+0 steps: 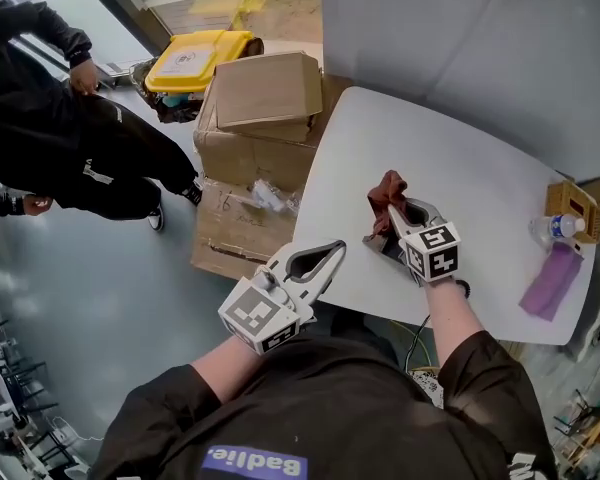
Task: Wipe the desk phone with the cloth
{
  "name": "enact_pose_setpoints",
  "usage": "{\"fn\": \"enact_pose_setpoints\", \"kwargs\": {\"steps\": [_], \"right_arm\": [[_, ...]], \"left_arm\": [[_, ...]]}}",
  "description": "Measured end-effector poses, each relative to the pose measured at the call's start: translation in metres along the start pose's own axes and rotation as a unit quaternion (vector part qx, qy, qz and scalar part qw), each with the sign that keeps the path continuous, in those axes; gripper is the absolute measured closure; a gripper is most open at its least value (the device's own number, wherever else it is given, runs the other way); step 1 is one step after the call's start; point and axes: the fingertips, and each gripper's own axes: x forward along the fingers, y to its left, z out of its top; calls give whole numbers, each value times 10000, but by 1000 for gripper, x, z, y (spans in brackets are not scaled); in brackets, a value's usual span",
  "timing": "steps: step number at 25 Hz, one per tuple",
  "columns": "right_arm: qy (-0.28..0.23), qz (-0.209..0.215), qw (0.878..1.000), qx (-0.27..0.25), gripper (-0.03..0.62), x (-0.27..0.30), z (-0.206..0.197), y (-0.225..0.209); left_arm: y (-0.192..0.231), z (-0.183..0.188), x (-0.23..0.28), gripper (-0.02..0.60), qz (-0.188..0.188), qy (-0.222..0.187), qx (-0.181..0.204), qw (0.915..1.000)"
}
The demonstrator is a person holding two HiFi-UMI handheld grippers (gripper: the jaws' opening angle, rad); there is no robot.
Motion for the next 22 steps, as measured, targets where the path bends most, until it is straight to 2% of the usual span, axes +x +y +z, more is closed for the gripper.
{"fn": "enact_pose_setpoints", "kwargs": {"steps": [6, 12, 18, 22], "right_arm": [[99, 201, 9997, -75, 525, -4, -15, 29], [164, 283, 9995, 48, 525, -11, -30, 57], [146, 309, 9993, 145, 525, -24, -45, 81], [-4, 394, 9989, 269, 525, -40, -39, 92]], "left_arm": [[-3, -11, 0, 580, -92, 51, -68, 9999], [-10, -1, -8, 580, -223, -20, 48, 9997], [-22, 0, -16, 580, -386, 31, 153, 9991], [-30, 5, -20, 580, -419, 11, 211, 9989]]}}
